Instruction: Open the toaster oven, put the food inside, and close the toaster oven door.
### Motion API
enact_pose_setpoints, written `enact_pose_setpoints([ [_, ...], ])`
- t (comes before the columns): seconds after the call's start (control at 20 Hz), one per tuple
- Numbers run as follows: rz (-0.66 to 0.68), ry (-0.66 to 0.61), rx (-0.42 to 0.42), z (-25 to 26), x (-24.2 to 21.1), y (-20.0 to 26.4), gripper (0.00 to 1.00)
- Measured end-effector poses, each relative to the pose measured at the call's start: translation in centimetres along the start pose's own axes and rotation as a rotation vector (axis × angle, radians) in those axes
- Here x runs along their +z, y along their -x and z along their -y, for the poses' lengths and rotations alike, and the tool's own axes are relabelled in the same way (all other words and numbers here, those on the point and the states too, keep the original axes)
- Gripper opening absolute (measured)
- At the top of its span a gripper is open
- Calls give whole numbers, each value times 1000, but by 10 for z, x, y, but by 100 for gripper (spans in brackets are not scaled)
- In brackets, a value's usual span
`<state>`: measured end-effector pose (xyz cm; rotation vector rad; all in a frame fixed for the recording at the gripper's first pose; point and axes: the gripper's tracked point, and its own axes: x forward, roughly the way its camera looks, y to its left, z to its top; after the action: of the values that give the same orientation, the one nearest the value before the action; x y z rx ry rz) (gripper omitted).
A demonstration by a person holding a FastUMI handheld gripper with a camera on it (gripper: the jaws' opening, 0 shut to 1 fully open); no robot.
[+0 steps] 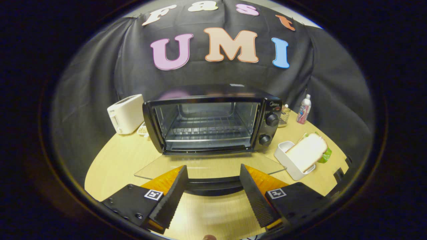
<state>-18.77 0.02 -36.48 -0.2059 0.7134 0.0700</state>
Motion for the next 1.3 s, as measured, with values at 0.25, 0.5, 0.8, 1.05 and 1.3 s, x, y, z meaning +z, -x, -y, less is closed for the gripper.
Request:
enact_pose_setpoints([
  [0.25, -89, -17, -12, 2, -34, -12, 97],
  [0.5, -152, -9, -3, 1, -59, -20, 97],
  [0.8, -152, -21, 6, 2, -47, -24, 97],
  [1.05, -31, -101, -24, 37, 10, -15, 96],
  [1.3, 115, -168, -184, 127, 79, -10, 96],
])
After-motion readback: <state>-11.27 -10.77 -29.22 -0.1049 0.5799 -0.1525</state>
